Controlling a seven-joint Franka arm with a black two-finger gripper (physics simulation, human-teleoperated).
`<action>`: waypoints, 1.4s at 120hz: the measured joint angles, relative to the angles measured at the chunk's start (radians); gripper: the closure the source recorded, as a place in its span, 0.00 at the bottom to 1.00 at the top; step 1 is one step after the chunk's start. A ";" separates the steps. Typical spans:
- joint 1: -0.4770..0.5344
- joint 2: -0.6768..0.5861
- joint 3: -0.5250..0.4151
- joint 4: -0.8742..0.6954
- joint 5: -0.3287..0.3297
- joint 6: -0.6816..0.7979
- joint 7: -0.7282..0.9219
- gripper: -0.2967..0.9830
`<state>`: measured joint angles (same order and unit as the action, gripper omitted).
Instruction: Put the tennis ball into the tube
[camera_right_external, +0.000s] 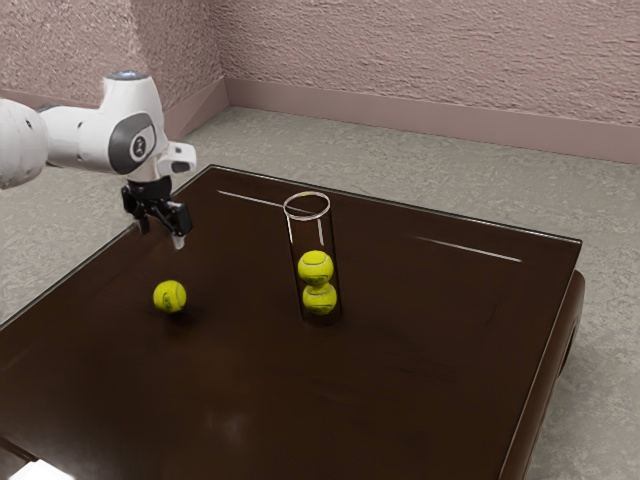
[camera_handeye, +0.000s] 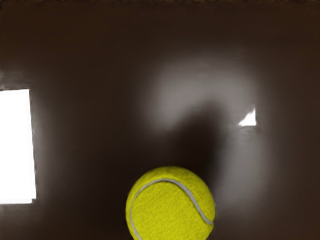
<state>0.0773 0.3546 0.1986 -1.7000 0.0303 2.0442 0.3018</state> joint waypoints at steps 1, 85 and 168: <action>0.002 0.004 -0.001 0.004 0.000 0.004 0.003 0.23; 0.308 0.193 -0.305 0.023 0.073 0.139 0.129 0.23; 0.258 0.129 -0.254 -0.162 0.017 0.162 0.063 0.26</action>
<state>0.3351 0.4838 -0.0559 -1.8624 0.0472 2.2061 0.3648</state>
